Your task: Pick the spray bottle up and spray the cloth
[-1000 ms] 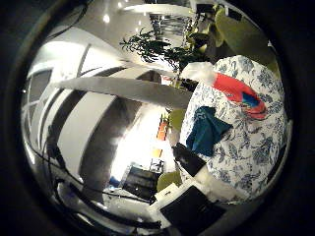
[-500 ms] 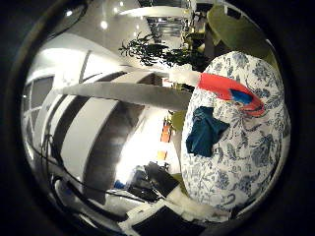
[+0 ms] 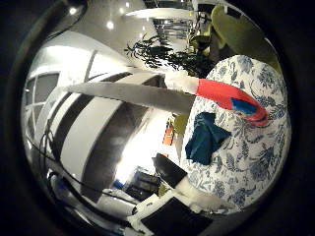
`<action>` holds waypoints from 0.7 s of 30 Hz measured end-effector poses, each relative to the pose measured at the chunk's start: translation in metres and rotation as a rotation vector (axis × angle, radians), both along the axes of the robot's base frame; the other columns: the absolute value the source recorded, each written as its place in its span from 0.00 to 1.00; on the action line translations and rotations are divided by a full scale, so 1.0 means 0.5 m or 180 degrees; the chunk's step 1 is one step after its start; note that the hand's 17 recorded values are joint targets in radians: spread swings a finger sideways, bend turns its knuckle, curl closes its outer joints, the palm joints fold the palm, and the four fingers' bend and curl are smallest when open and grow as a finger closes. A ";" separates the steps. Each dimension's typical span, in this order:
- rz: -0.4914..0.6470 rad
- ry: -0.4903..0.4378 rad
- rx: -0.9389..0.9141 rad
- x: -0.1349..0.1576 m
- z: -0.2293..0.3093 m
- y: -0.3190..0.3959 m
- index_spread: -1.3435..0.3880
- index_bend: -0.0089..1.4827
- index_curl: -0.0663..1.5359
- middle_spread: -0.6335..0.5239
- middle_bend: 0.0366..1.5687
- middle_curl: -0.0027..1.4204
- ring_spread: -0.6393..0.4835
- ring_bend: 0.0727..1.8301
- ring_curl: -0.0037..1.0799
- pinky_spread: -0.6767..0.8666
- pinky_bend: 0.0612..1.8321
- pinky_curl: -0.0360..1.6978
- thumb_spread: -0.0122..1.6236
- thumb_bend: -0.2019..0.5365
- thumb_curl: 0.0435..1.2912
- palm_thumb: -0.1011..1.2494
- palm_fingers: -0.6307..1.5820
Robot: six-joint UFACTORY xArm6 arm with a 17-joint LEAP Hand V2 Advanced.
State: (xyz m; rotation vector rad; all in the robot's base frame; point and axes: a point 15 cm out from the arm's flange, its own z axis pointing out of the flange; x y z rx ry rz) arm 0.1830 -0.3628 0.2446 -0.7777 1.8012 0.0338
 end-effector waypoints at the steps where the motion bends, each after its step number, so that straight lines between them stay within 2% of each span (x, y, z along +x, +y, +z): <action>1: 0.0006 -0.0003 0.0013 0.001 -0.003 0.001 0.69 0.11 0.22 0.72 0.13 0.24 0.78 0.19 0.24 0.74 0.31 0.21 0.59 0.23 0.21 0.45 0.32; 21: 0.0108 0.0045 -0.0046 0.059 -0.030 0.003 0.69 0.11 0.23 0.70 0.12 0.24 0.78 0.17 0.24 0.74 0.34 0.13 0.60 0.24 0.21 0.47 0.33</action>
